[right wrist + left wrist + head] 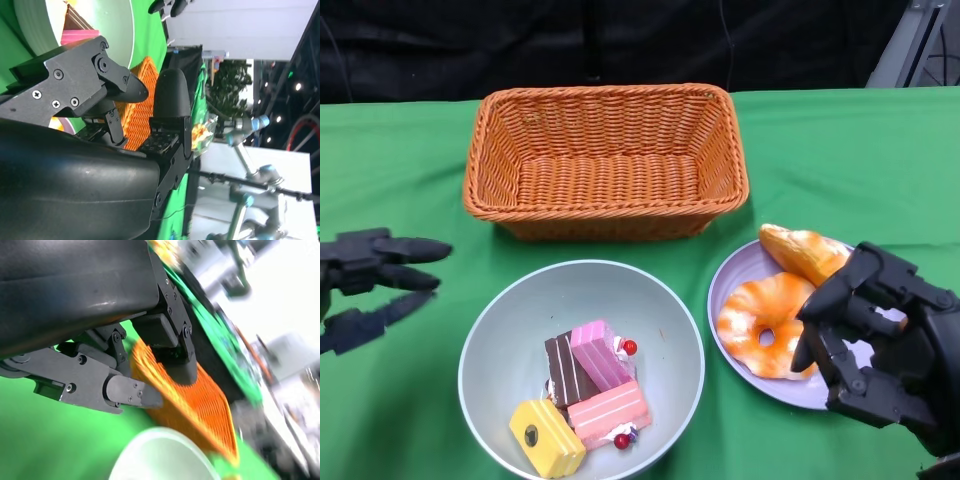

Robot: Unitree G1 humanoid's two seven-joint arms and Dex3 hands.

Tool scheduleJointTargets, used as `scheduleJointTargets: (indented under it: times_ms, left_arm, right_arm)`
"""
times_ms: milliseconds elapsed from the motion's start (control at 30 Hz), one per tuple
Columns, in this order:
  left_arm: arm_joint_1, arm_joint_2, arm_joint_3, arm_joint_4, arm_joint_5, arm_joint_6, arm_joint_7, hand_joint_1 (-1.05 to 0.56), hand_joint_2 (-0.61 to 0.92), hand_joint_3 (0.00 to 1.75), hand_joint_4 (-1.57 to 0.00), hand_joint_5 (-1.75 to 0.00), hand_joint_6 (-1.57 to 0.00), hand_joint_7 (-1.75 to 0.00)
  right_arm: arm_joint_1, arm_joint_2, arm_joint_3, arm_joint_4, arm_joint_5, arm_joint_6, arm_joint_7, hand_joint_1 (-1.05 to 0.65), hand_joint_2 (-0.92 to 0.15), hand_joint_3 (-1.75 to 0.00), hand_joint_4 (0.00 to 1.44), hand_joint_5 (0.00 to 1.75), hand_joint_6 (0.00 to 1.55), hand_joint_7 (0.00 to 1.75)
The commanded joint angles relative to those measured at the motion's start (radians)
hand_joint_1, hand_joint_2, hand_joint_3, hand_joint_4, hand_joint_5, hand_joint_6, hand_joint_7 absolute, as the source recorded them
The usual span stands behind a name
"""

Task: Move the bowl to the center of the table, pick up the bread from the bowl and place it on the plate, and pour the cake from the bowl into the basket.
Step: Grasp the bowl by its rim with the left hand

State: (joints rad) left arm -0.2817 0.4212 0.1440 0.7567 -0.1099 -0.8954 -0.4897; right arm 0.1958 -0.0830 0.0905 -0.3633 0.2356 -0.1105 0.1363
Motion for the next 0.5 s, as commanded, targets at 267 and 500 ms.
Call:
scheduleJointTargets:
  times_ms: [267, 500]
  left_arm:
    - [-0.047, 0.200, -0.038, 0.081, 0.103, -0.333, -0.131, -0.58, 0.89, 0.00, -0.39, 0.00, -0.25, 0.00]
    - [-0.120, 0.229, 0.026, 0.242, 0.344, -0.636, -0.012, -0.67, 0.91, 0.01, -0.38, -0.01, -0.26, -0.01]
  right_arm:
    - [0.004, 0.040, -0.023, -0.038, -0.019, 0.088, -0.052, -0.05, -0.71, -0.99, 0.63, 1.75, 0.51, 1.53]
    - [0.011, 0.049, -0.027, -0.050, -0.037, 0.106, -0.062, -0.06, -0.71, -0.99, 0.64, 1.75, 0.51, 1.53]
